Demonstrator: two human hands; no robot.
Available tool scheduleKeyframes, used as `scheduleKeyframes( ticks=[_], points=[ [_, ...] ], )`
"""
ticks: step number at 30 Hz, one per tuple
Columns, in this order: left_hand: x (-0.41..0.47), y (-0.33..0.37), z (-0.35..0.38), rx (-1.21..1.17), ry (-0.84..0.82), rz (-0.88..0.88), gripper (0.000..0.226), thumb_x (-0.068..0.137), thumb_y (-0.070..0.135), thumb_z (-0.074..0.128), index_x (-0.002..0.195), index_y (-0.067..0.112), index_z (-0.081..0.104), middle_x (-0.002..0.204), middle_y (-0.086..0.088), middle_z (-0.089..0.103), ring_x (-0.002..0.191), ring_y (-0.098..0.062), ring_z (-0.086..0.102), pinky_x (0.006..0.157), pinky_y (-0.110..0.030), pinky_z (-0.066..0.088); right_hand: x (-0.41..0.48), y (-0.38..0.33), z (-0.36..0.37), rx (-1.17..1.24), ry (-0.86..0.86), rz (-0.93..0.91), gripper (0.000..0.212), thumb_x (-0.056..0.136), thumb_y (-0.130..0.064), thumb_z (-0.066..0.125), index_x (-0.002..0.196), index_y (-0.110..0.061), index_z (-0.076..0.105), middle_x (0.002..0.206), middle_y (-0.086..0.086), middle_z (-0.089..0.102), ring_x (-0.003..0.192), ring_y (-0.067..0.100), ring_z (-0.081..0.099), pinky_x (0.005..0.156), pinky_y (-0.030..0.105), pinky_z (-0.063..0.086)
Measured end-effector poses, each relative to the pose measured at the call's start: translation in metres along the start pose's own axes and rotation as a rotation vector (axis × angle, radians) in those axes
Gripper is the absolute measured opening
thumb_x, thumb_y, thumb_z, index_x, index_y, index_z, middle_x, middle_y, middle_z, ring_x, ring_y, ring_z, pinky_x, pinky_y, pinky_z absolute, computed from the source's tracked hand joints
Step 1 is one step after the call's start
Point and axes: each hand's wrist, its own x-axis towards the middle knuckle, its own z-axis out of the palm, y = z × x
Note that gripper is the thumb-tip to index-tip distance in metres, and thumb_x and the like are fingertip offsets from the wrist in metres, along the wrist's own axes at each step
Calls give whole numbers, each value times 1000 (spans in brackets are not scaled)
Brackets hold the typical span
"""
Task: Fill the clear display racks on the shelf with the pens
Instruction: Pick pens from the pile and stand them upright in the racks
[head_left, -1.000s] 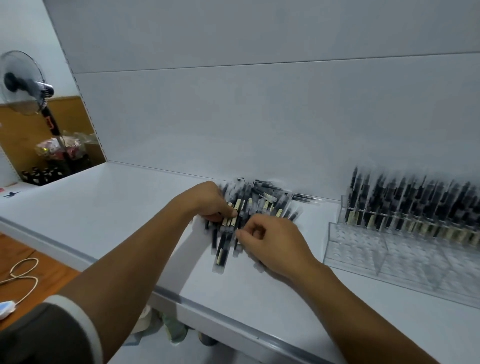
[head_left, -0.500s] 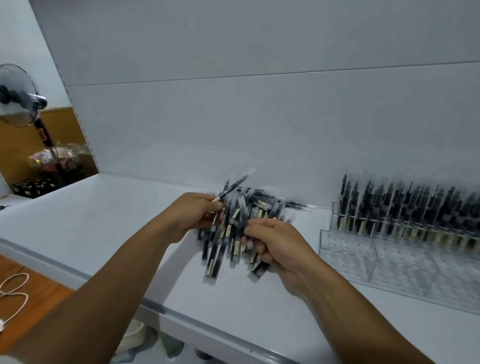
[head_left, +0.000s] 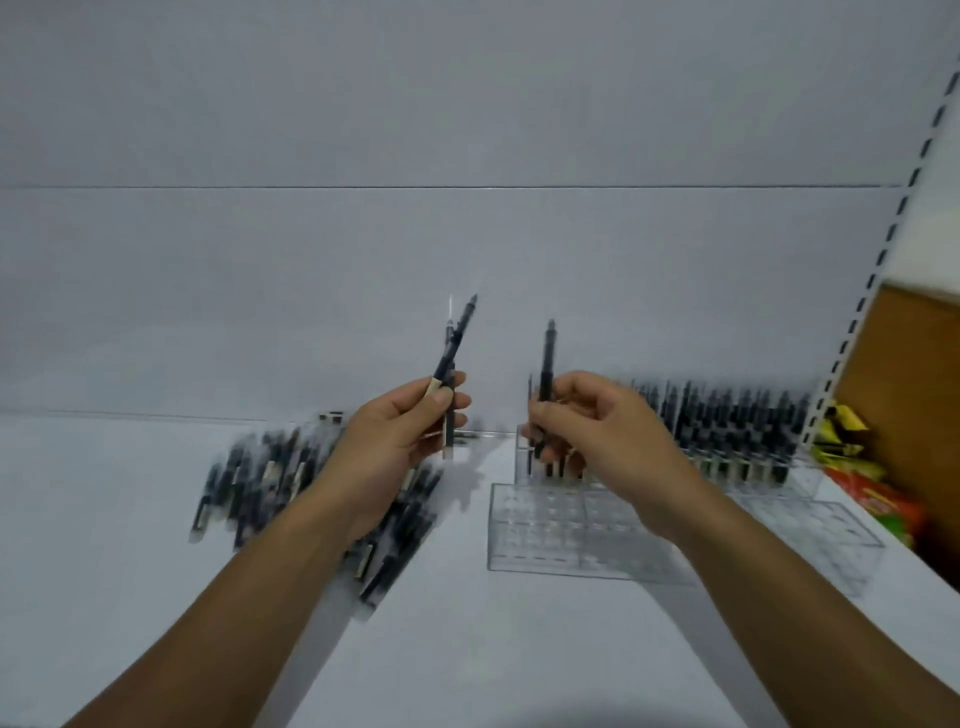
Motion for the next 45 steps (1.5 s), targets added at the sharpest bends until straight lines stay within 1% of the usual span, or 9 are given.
scheduleKeyframes(
  ticks=[5,9,12,17,25,29,33,40,45],
  points=[
    [16,-12,56,-68,-113,7,22,95,22,56,112,21,69,95,6,74,86,-6,68,69,-18,53,5,20,-57,-121,228,10,5,93,-23,65,93,-19,68,78,3,70,72,13,68,60,21,53],
    [24,-22,79,-49,-118,24,20,95,25,57,110,26,70,97,6,74,87,-7,68,66,-18,52,13,28,-72,-203,305,-5,14,93,-19,65,105,-17,58,77,4,70,78,16,70,73,37,58],
    [22,-31,77,-68,-109,50,19,93,24,58,107,27,72,98,2,75,87,-10,69,71,-21,53,19,30,-68,-238,287,-15,10,95,-26,61,92,-17,61,80,-2,73,74,7,71,71,37,59],
    [21,-37,73,-69,-141,60,18,92,23,59,99,28,74,99,0,75,85,-11,70,72,-21,55,32,32,-59,-445,251,-37,15,96,-32,60,90,-19,63,82,-4,72,79,15,70,78,45,59],
    [20,-37,75,-40,-149,56,18,94,18,57,107,24,68,96,6,75,82,-5,70,72,-18,55,44,33,-64,-730,204,-86,17,93,-41,62,85,-27,61,78,-8,69,75,12,67,69,30,54],
    [18,-36,76,-27,-172,53,20,95,18,57,111,23,68,96,5,75,81,-5,69,71,-17,54,44,40,-62,-896,85,-26,28,90,-44,65,67,-32,53,65,-12,56,62,8,54,55,24,38],
    [17,-36,76,-10,-183,60,21,95,19,57,110,24,69,97,4,75,81,-6,69,78,-23,56,45,43,-58,-983,125,-39,39,89,-49,64,59,-30,47,56,-9,49,54,7,46,50,23,29],
    [16,-34,76,0,-183,53,20,94,19,58,110,25,69,97,4,75,84,-8,70,73,-17,54,46,44,-50,-1163,55,-25,40,92,-49,59,61,-28,45,61,-9,49,55,7,46,48,22,28],
    [15,-33,76,5,-188,53,20,94,19,58,109,26,69,97,4,75,83,-7,70,70,-14,52,36,37,-56,-1079,50,46,35,88,-56,61,66,-29,57,65,-10,58,59,6,53,50,22,33]
  ],
)
